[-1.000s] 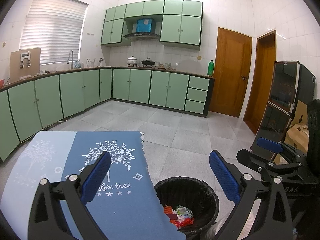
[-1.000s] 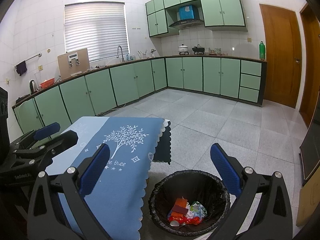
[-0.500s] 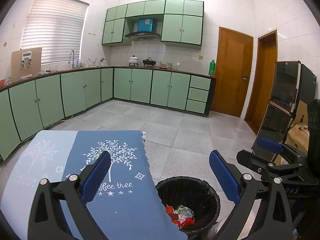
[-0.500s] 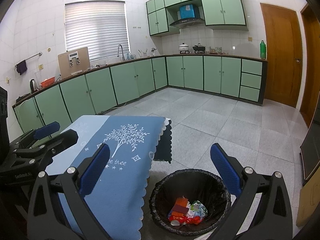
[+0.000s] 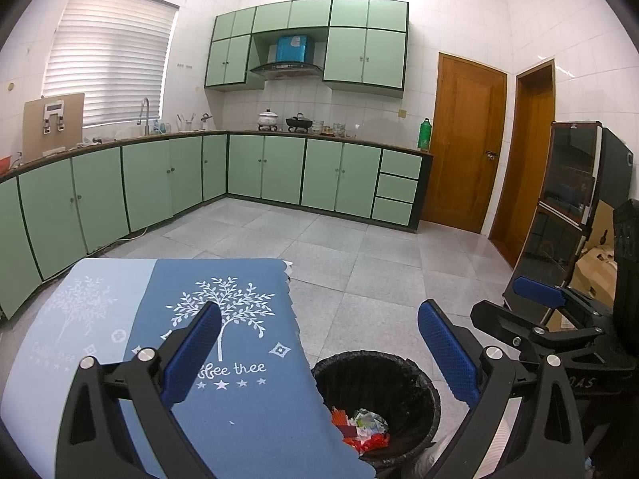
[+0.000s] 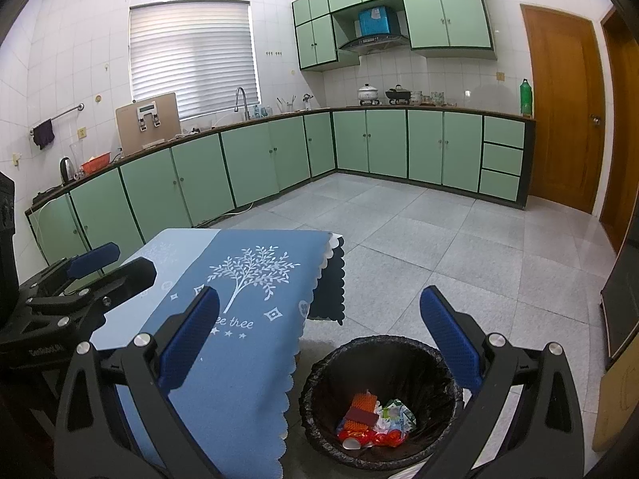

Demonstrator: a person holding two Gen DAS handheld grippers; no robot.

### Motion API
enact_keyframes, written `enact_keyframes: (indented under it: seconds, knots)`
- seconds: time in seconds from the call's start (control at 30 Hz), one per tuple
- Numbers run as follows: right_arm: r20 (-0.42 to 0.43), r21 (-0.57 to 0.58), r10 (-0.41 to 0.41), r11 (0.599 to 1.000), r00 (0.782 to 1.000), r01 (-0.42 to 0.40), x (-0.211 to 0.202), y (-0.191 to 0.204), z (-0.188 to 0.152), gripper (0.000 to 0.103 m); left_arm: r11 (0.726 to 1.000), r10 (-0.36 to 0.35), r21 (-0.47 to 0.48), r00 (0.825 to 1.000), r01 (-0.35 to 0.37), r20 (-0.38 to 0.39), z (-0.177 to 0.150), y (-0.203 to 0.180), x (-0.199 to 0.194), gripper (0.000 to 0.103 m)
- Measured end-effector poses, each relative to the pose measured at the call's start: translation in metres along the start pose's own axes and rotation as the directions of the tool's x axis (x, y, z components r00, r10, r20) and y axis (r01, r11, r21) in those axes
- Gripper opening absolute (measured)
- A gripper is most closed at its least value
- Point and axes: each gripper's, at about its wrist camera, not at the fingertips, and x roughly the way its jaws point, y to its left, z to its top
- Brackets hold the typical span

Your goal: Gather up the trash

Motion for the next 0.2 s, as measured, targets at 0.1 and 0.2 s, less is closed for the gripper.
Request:
enact_keyframes:
  seconds: [0.1,0.2]
  knots:
    - [0.000,0.000,0.001,1.000,1.000,-0.001,-0.0002,-0.0003,0.0003,0.098,1.000,0.000,-0.001,1.000,0.000,-0.002,0.0000,0.0005,-0.0001,0.097]
    - [0.000,-0.001,0.000,1.000,1.000,0.000,0.0000,0.0000,0.0002,0.098,1.000,0.001,-0.004,1.000,-0.001,-0.003,0.0004,0.0023,-0.0003,0.097]
